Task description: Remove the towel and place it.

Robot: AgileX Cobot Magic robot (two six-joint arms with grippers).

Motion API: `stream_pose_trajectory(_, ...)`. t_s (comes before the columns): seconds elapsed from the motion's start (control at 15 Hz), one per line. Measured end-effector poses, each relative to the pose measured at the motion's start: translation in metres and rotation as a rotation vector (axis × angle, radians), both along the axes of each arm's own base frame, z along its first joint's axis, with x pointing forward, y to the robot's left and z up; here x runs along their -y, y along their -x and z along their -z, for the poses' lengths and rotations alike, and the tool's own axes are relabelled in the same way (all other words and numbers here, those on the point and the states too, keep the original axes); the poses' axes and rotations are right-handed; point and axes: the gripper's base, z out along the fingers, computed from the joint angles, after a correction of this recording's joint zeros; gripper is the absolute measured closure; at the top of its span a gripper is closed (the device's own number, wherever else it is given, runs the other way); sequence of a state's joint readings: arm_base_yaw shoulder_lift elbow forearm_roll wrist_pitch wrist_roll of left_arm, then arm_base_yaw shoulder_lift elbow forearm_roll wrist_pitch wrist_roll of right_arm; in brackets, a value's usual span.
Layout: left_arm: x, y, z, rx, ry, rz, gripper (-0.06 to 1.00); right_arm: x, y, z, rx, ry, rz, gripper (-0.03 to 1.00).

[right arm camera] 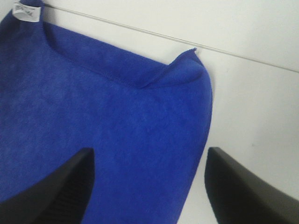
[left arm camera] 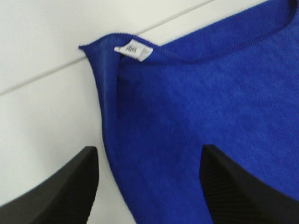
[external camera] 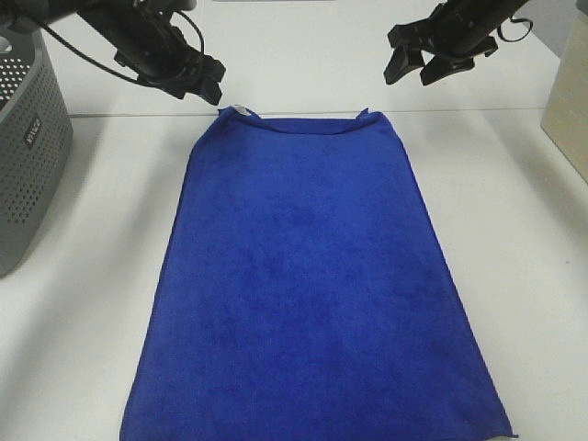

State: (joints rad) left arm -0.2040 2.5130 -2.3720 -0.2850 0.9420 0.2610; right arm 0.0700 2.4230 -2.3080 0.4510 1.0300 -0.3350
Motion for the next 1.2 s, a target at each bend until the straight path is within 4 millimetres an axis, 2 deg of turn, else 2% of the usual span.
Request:
stream_pose_trajectory(0.13,-0.011,0.018,-0.032,-0.111,-0.054,-0.105,0.35,0.002,0.017,-0.030,-0.063,0.015,0.013,0.22)
stream_pose_trajectory(0.27,-0.023,0.031,-0.069,-0.105,-0.114,-0.167,0.35,0.008,0.033,-0.066,-0.049,0.068,0.031,0.21)
stream_pose_trajectory(0.33,-0.034,0.039,-0.097,-0.059,-0.128,-0.197,0.35,0.012,0.040,-0.084,-0.019,0.088,0.058,0.20)
stream_pose_trajectory(0.4,-0.045,0.043,-0.114,-0.031,-0.119,-0.228,0.35,0.022,0.049,-0.109,0.024,0.108,0.103,0.20)
stream_pose_trajectory(0.6,-0.110,0.054,-0.156,0.034,-0.073,-0.401,0.35,0.057,0.067,-0.150,0.089,0.088,0.210,0.20)
stream_pose_trajectory(0.73,-0.138,0.061,-0.172,0.057,-0.045,-0.461,0.35,0.067,0.081,-0.173,0.133,0.086,0.254,0.20)
stream_pose_trajectory(0.87,-0.140,0.074,-0.185,0.070,-0.059,-0.465,0.29,0.066,0.104,-0.187,0.129,0.083,0.265,0.19)
stream_pose_trajectory(0.93,-0.137,0.084,-0.192,0.075,-0.086,-0.460,0.21,0.066,0.119,-0.187,0.101,0.090,0.265,0.17)
stream_pose_trajectory(1.07,-0.134,0.107,-0.206,0.081,-0.125,-0.451,0.14,0.065,0.156,-0.192,0.062,0.106,0.273,0.14)
stream_pose_trajectory(1.2,-0.133,0.132,-0.214,0.067,-0.140,-0.450,0.14,0.065,0.199,-0.192,0.022,0.116,0.296,0.13)
